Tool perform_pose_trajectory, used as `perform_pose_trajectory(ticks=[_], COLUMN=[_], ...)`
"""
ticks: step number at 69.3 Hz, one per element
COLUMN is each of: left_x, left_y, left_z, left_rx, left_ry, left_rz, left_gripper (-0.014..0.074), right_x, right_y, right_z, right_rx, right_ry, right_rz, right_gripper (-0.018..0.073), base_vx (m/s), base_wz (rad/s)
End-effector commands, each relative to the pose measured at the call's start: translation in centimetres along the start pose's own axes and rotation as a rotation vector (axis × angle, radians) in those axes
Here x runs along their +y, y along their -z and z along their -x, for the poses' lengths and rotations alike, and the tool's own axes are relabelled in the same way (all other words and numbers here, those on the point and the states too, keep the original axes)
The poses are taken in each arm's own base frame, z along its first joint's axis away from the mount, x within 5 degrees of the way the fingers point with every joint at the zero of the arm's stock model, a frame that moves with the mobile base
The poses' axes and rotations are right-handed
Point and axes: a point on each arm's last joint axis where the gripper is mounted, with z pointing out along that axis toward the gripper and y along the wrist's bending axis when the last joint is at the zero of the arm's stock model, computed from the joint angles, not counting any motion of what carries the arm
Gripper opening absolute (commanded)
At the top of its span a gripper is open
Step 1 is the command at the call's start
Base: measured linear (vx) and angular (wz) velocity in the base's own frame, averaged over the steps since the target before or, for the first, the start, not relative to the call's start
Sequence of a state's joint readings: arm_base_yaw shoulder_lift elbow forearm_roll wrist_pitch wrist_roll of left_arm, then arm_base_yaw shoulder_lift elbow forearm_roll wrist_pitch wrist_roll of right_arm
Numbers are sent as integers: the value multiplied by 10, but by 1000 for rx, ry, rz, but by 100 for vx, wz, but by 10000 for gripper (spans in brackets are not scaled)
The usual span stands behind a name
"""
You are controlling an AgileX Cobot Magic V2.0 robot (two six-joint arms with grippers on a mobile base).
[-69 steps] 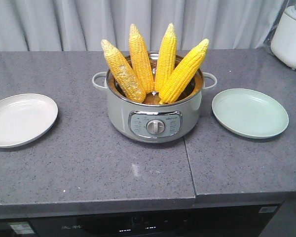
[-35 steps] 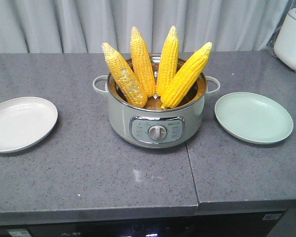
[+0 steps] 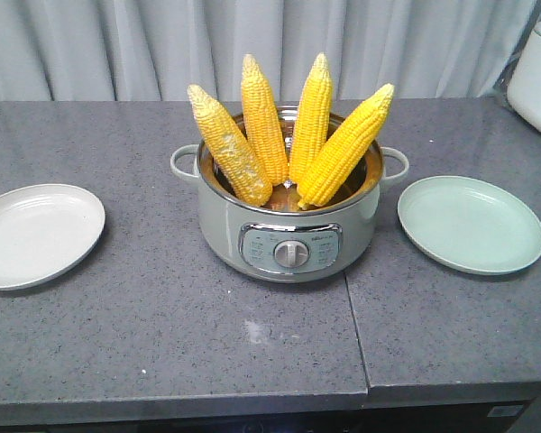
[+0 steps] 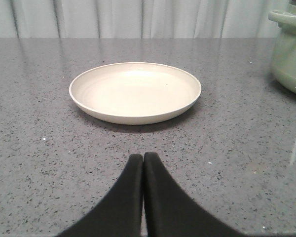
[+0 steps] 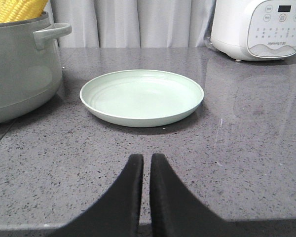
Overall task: Distribute corn equally
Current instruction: 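Drive closer and align the base in front of the corn pot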
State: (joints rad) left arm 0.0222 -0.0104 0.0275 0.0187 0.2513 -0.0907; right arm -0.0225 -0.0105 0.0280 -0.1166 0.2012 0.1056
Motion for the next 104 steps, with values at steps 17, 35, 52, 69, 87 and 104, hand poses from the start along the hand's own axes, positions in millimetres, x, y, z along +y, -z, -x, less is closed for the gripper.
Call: perform_pose_trajectory(ticks=[17, 35, 52, 69, 87, 104], left_x=[-1, -1, -1, -1, -1, -1], left_y=[1, 1, 1, 1, 1, 1], left_z=[7, 7, 7, 7, 7, 7], left_rx=[-92, -92, -92, -92, -92, -92], left_ry=[13, 13, 13, 13, 13, 13], left_rz=[-18, -18, -18, -18, -18, -18], left_gripper=[-9, -9, -9, -9, -9, -9], right_x=[0, 0, 0, 0, 0, 0], right_y=[0, 0, 0, 0, 0, 0], right_z=[5, 5, 5, 5, 5, 5], right_rx=[-73, -73, -69, -69, -69, -71], right_ry=[9, 9, 9, 9, 9, 9], right_rz=[-1, -1, -2, -2, -2, -1], right_gripper=[-8, -8, -8, -8, -8, -8], base_vx=[3, 3, 2, 2, 0, 0], base_wz=[0, 0, -1, -1, 0, 0])
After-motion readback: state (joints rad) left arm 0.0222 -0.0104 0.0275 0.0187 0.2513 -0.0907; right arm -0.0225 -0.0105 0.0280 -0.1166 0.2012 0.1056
